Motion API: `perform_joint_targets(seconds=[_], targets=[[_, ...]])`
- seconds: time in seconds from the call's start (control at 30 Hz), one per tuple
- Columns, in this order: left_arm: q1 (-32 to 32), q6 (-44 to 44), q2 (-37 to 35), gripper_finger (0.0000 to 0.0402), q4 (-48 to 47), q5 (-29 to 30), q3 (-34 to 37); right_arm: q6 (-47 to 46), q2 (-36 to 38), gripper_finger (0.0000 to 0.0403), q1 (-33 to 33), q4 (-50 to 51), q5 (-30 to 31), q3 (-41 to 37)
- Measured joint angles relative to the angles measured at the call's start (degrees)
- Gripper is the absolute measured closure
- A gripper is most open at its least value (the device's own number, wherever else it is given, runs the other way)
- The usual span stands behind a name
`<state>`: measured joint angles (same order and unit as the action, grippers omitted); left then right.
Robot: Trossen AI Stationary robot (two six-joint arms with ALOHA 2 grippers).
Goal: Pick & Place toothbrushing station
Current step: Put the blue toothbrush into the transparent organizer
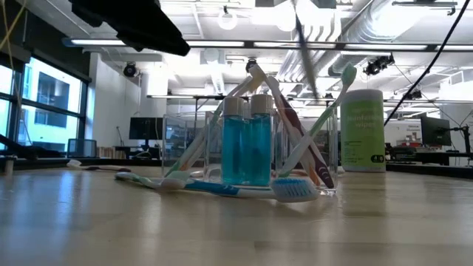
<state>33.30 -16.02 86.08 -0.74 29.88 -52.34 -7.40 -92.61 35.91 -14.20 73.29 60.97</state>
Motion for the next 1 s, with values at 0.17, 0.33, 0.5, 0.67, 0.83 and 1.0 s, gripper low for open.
perform_joint_targets(seconds=[0.17, 0.33, 0.5, 0.67, 0.83, 1.0], targets=[[-0.72, -0.08, -1.74, 0.0258, -2.11, 0.05, 0.00, -4.36, -3.20, 0.0392, -3.57, -1.06, -4.25, -0.04], [0.09, -0.19, -2.73, 0.0258, -3.43, 0.04, 0.00, -9.15, -5.42, 0.0393, -4.41, -0.61, -5.70, -0.04], [1.40, -0.39, -2.73, 0.0258, -4.54, 0.03, 0.02, -13.41, -6.18, 0.0393, -2.37, 1.50, -4.06, -0.04], [1.90, -0.62, -2.73, 0.0258, -4.59, 0.01, 0.02, -1.52, -4.92, 0.0394, 0.59, -5.42, 5.04, -0.05], [1.86, -1.45, -2.73, 0.0258, -4.63, 0.01, 0.02, 10.77, -3.50, 0.0394, 1.74, -17.60, 4.27, 0.04], [1.88, -1.65, -2.73, 0.0258, -4.63, 0.01, 0.02, 11.40, -3.38, 0.0394, 2.64, -21.95, -0.60, 0.04]])
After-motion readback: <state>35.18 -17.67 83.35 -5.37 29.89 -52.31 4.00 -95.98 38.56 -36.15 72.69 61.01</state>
